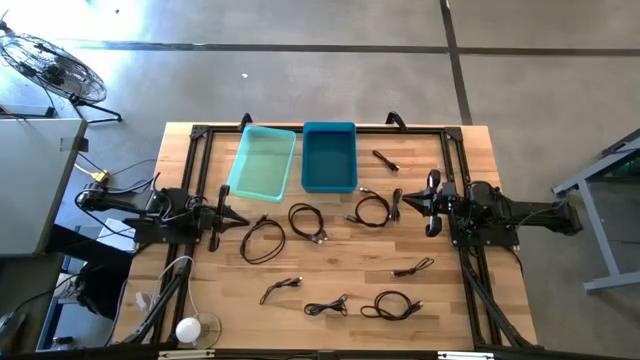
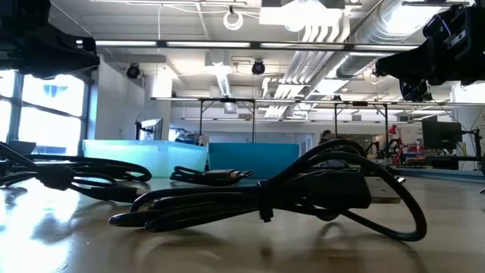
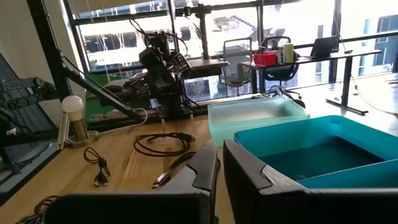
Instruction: Pick & Place USB Port
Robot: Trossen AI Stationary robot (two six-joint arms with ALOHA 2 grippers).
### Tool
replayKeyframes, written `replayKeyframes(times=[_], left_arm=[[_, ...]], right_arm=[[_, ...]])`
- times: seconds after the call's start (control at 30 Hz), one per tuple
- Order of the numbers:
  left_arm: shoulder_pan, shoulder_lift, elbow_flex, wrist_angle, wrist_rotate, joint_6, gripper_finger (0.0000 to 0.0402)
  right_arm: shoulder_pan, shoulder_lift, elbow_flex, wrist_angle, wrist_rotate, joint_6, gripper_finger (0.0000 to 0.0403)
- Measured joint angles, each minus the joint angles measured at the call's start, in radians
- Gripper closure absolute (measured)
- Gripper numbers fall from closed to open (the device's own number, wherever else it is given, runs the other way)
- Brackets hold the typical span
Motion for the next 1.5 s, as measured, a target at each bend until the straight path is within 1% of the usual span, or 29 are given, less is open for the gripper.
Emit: replayKeyframes(times=[0.3,0.5,0.77,1.03,1.1,1.17,1.23,1.33,1.4,1.5], left_arm=[[0.0,0.0,0.0,0.0,0.001,0.0,0.0385],[0.0,0.0,0.0,0.018,-0.074,0.054,0.0385],[0.0,0.0,0.0,0.019,-0.066,0.053,0.0385],[0.0,0.0,-0.004,0.059,-0.076,0.054,0.0385],[0.0,0.0,-0.004,0.058,-0.08,0.053,0.0385],[0.0,0.0,-0.003,0.053,-0.071,0.053,0.0385],[0.0,0.0,-0.003,0.052,-0.07,0.053,0.0385],[0.0,0.0,-0.003,0.053,-0.088,0.053,0.0385],[0.0,0.0,-0.002,0.053,-0.107,0.053,0.0385],[0.0,0.0,-0.002,0.052,-0.12,0.053,0.0385]], right_arm=[[0.0,0.0,0.0,0.0,0.0,0.0,0.0382],[0.0,0.0,0.0,0.0,0.0,0.0,0.0382],[0.0,0.0,0.0,0.014,0.0,0.0,0.0382],[0.0,0.0,0.0,0.023,0.0,0.035,0.0382],[0.0,0.0,0.0,0.055,0.002,0.02,0.0382],[0.001,0.0,0.007,0.087,-0.007,-0.029,0.0382],[0.001,0.001,0.03,0.109,-0.028,-0.084,0.0382],[0.001,0.01,0.1,0.117,-0.041,-0.159,0.0382],[0.001,0.035,0.161,0.09,-0.048,-0.21,0.0382],[0.001,0.105,0.281,0.021,-0.062,-0.272,0.0382]])
